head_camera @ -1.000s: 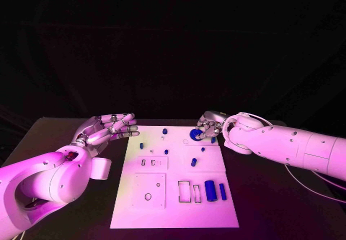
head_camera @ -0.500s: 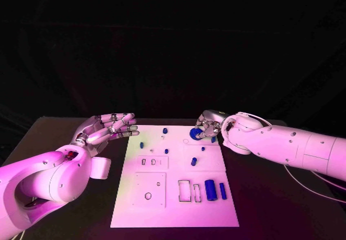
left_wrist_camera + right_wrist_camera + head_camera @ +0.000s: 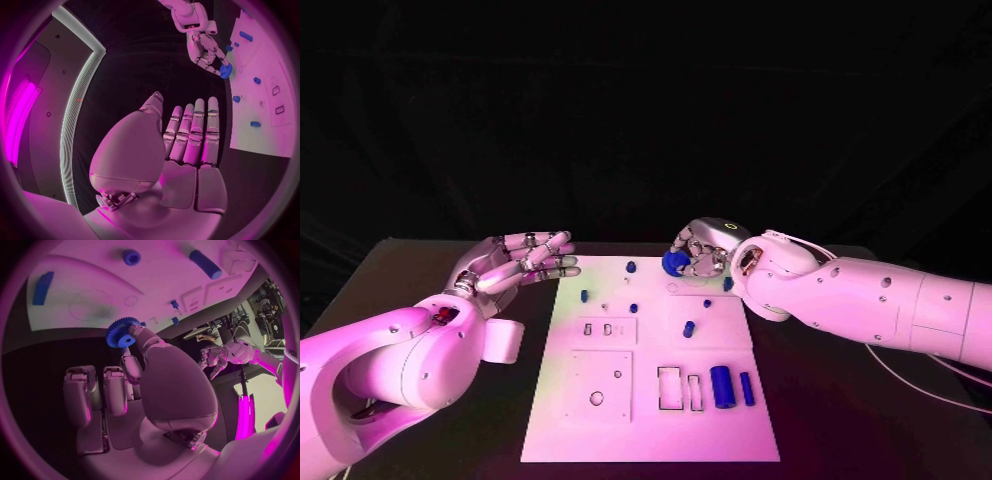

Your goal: Assemble the parts on the task board

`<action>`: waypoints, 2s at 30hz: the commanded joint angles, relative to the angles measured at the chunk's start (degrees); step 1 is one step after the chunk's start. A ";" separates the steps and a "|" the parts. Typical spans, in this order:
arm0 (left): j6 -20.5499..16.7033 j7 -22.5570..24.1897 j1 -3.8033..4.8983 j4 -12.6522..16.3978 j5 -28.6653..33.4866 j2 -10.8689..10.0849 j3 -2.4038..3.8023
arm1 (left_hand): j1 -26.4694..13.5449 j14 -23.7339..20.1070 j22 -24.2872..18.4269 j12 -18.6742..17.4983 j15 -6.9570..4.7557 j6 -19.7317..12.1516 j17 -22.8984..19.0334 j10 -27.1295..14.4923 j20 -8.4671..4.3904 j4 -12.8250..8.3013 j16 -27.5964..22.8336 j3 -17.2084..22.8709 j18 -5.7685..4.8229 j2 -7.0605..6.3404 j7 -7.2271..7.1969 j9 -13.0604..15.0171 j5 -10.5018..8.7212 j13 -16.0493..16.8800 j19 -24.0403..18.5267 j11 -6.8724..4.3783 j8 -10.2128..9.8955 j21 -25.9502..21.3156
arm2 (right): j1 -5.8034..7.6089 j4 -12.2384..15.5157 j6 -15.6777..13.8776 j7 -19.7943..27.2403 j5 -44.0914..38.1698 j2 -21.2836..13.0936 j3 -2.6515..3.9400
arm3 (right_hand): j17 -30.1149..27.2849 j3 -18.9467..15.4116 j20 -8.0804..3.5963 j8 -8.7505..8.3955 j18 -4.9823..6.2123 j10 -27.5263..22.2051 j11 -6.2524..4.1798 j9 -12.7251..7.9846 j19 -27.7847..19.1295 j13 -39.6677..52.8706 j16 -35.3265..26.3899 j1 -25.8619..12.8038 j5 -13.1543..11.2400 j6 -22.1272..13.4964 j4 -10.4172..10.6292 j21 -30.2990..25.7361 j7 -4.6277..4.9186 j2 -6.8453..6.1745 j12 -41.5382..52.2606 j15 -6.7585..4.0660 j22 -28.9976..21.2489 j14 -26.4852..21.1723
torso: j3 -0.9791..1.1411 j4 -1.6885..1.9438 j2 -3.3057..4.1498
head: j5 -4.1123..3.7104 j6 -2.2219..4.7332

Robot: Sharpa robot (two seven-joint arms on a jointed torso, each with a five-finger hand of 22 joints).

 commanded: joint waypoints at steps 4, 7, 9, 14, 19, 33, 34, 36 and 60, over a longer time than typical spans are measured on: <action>1.14 0.25 0.06 0.01 -0.25 0.34 0.04 | 0.60 0.29 0.03 -0.41 0.27 0.03 0.06 0.15 0.07 0.15 -0.34 -0.24 0.74 0.19 0.23 -0.06 -0.26 -0.08 0.38 0.18 -0.21 0.32 | 0.23 0.67 -3.22 -1.75 -7.92 3.23 -0.02 | 7.80 1.31 -0.32 0.75 -1.06 0.61 0.10 6.17 4.20 0.18 0.40 -1.17 -0.01 3.49 0.48 0.39 -1.77 -0.22 0.44 -0.40 13.03 4.32 | -0.05 0.28 0.11 | 0.19 0.11; 1.17 0.24 0.06 -0.01 -0.25 0.44 0.04 | 0.60 0.29 0.03 -0.41 0.27 0.03 0.06 0.15 0.07 0.15 -0.34 -0.24 0.74 0.19 0.23 -0.06 -0.26 -0.08 0.38 0.18 -0.21 0.32 | 0.23 -0.02 -3.07 -2.31 -8.65 5.15 -0.04 | 7.84 1.53 -0.32 0.72 -1.08 0.64 0.10 6.19 4.26 0.22 0.42 -1.29 -0.09 3.48 0.48 0.44 -1.77 -0.28 0.47 -0.40 13.10 4.33 | -0.08 0.33 0.17 | 0.31 0.03; 1.18 0.23 0.06 -0.04 -0.25 0.51 0.04 | 0.60 0.29 0.03 -0.41 0.27 0.03 0.06 0.15 0.07 0.15 -0.34 -0.24 0.74 0.19 0.23 -0.06 -0.26 -0.08 0.38 0.18 -0.21 0.32 | 0.20 -0.73 -2.75 -2.52 -8.92 6.55 -0.09 | 7.89 1.70 -0.32 0.69 -1.09 0.65 0.10 6.20 4.29 0.23 0.44 -1.36 -0.14 3.45 0.48 0.47 -1.77 -0.33 0.46 -0.40 13.14 4.34 | -0.09 0.25 0.15 | 0.59 0.00; 1.22 0.22 0.06 -0.07 -0.25 0.67 0.04 | 0.60 0.29 0.03 -0.41 0.27 0.03 0.06 0.15 0.07 0.15 -0.34 -0.24 0.74 0.19 0.23 -0.06 -0.26 -0.08 0.38 0.18 -0.21 0.32 | -0.34 -3.06 -1.76 -2.64 -9.16 9.92 -0.29 | 7.91 2.00 -0.32 0.61 -1.09 0.67 0.12 6.22 4.30 0.27 0.46 -1.57 -0.27 3.39 0.51 0.48 -1.74 -0.41 0.47 -0.39 13.15 4.35 | -0.09 0.26 0.22 | 0.71 -0.05; 1.24 0.19 0.07 -0.05 -0.25 0.71 0.04 | 0.60 0.29 0.03 -0.41 0.27 0.03 0.06 0.15 0.07 0.15 -0.34 -0.24 0.74 0.19 0.23 -0.06 -0.26 -0.08 0.38 0.18 -0.21 0.32 | -1.11 -4.58 -0.81 -2.47 -9.13 11.96 -0.51 | 7.95 2.34 -0.31 0.51 -1.08 0.67 0.15 6.24 4.27 0.28 0.48 -1.86 -0.46 3.31 0.55 0.45 -1.70 -0.52 0.46 -0.37 13.13 4.35 | -0.06 0.20 0.21 | 0.95 -0.31; 1.23 0.15 0.07 -0.03 -0.25 0.58 0.04 | 0.60 0.29 0.03 -0.41 0.27 0.03 0.06 0.15 0.07 0.15 -0.34 -0.24 0.74 0.19 0.23 -0.06 -0.26 -0.08 0.38 0.18 -0.21 0.32 | -1.87 -6.11 2.06 -2.86 -9.03 13.43 -0.70 | 7.99 2.87 -0.26 0.26 -1.08 0.61 0.25 6.28 4.26 0.28 0.49 -2.66 -1.04 3.08 0.69 0.44 -1.59 -0.94 0.38 -0.29 13.13 4.36 | 0.03 -0.04 0.13 | 1.31 -0.70; 1.22 0.15 0.07 -0.03 -0.25 0.57 0.04 | 0.60 0.29 0.03 -0.41 0.27 0.03 0.06 0.15 0.07 0.15 -0.34 -0.24 0.74 0.19 0.23 -0.06 -0.26 -0.08 0.38 0.18 -0.21 0.32 | -1.88 -6.17 2.22 -2.85 -9.03 13.48 -0.71 | 7.97 2.89 -0.25 0.25 -1.08 0.61 0.26 6.28 4.25 0.27 0.48 -2.71 -1.08 3.06 0.70 0.43 -1.58 -0.97 0.37 -0.28 13.12 4.35 | 0.05 -0.03 0.14 | 1.29 -0.69; 1.22 0.15 0.07 -0.02 -0.25 0.55 0.04 | 0.66 0.34 0.02 -0.48 0.26 0.03 0.08 0.14 0.07 0.13 -0.38 -0.24 0.73 0.23 0.22 -0.06 -0.27 -0.08 0.38 0.18 -0.25 0.33 | -1.92 -6.29 2.52 -2.92 -9.03 13.59 -0.73 | 7.94 2.99 -0.23 0.16 -1.07 0.55 0.30 6.28 4.22 0.22 0.47 -2.95 -1.24 2.96 0.75 0.40 -1.54 -1.13 0.31 -0.26 13.09 4.35 | 0.05 -0.02 0.13 | 1.27 -0.69; 1.08 -0.03 0.07 0.11 -0.25 0.26 0.04 | 0.68 0.34 0.02 -0.51 0.26 0.02 0.09 0.13 0.07 0.12 -0.40 -0.25 0.73 0.23 0.23 -0.07 -0.28 -0.08 0.37 0.19 -0.27 0.33 | -1.99 -7.26 5.86 -3.19 -7.69 13.85 -0.82 | 9.50 -5.04 2.17 -4.84 -0.87 -1.96 3.00 4.02 3.70 -0.89 1.19 -8.74 -3.78 -4.60 6.34 -0.19 1.22 -3.33 -0.69 2.19 12.58 4.59 | 0.02 0.05 0.13 | 1.10 -0.81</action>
